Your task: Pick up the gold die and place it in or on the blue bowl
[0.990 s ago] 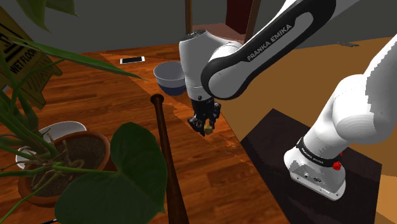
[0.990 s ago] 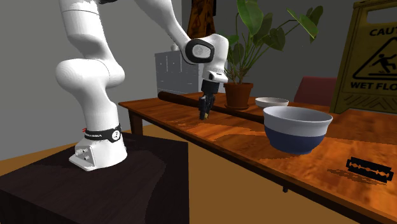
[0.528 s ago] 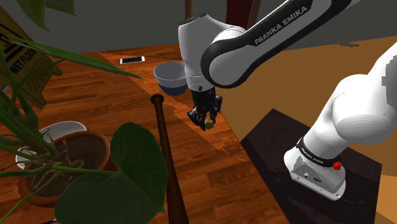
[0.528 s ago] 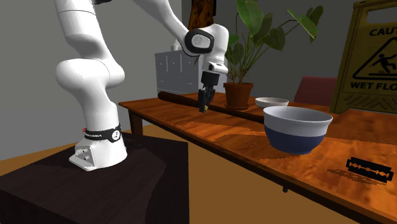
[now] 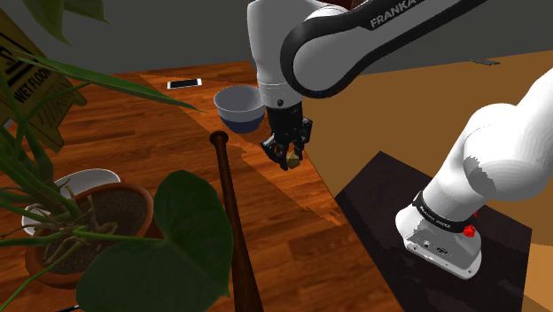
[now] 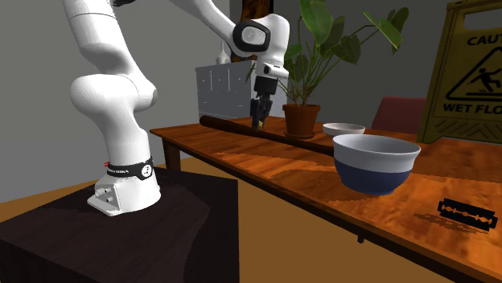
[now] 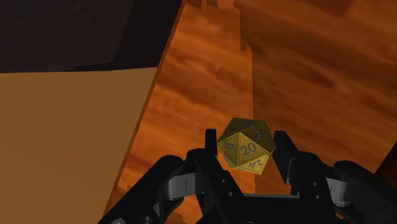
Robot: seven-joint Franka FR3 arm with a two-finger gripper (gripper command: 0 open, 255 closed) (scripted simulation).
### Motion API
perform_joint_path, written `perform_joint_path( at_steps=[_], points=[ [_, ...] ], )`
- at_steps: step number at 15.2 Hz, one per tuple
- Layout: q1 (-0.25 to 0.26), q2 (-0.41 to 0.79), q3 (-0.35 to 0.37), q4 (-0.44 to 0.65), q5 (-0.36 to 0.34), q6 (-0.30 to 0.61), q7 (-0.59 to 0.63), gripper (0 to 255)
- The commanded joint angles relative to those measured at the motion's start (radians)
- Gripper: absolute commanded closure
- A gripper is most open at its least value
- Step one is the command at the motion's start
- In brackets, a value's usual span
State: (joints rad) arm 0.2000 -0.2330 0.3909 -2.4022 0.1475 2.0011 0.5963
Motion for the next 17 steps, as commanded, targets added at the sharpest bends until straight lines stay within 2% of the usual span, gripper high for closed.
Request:
perform_joint_path(
  at_steps=[1, 15, 17],
  points=[
    [0.000, -0.011, -0.003, 0.017, 0.001, -0.029, -0.002, 255],
    [-0.002, -0.081, -0.025, 0.148, 0.006, -0.227, -0.007, 255],
    [-0.013, -0.053, -0.034, 0.175, -0.009, -0.229, -0.018, 255]
  ],
)
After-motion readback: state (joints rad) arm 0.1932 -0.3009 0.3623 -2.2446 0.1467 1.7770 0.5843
